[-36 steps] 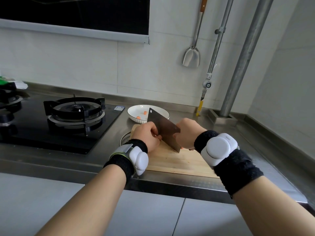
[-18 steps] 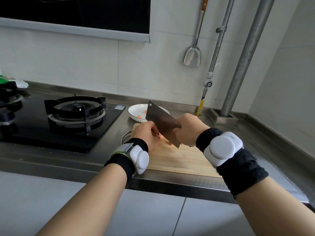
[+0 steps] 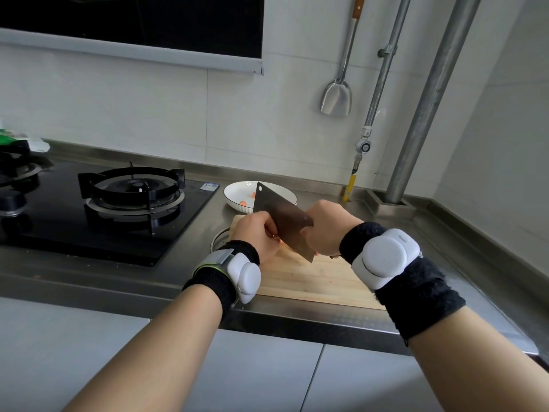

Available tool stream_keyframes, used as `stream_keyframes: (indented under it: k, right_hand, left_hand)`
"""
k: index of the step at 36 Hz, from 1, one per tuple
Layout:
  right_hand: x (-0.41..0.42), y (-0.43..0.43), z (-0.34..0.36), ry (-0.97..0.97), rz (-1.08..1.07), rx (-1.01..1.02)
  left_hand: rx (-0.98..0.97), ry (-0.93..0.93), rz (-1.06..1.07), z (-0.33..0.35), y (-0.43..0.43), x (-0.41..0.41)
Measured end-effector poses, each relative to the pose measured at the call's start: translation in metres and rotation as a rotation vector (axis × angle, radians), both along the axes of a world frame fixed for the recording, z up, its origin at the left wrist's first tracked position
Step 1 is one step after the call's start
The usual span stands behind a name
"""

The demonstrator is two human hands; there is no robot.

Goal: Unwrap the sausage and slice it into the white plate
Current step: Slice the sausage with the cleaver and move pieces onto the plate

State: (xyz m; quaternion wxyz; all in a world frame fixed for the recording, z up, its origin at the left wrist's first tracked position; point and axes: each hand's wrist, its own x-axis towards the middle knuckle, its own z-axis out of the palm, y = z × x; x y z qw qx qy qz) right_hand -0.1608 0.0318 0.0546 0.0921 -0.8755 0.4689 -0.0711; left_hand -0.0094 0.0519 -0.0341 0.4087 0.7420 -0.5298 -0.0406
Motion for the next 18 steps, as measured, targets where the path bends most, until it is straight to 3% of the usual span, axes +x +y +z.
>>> stream_keyframes:
  k: [18]
  right_hand:
    - [0.0069,0.0052,0.0023,0.081,-0.037,0.042]
  left_hand:
    - [0.019,0.004,-0.008,-0.0025,-0.0040,0.0033]
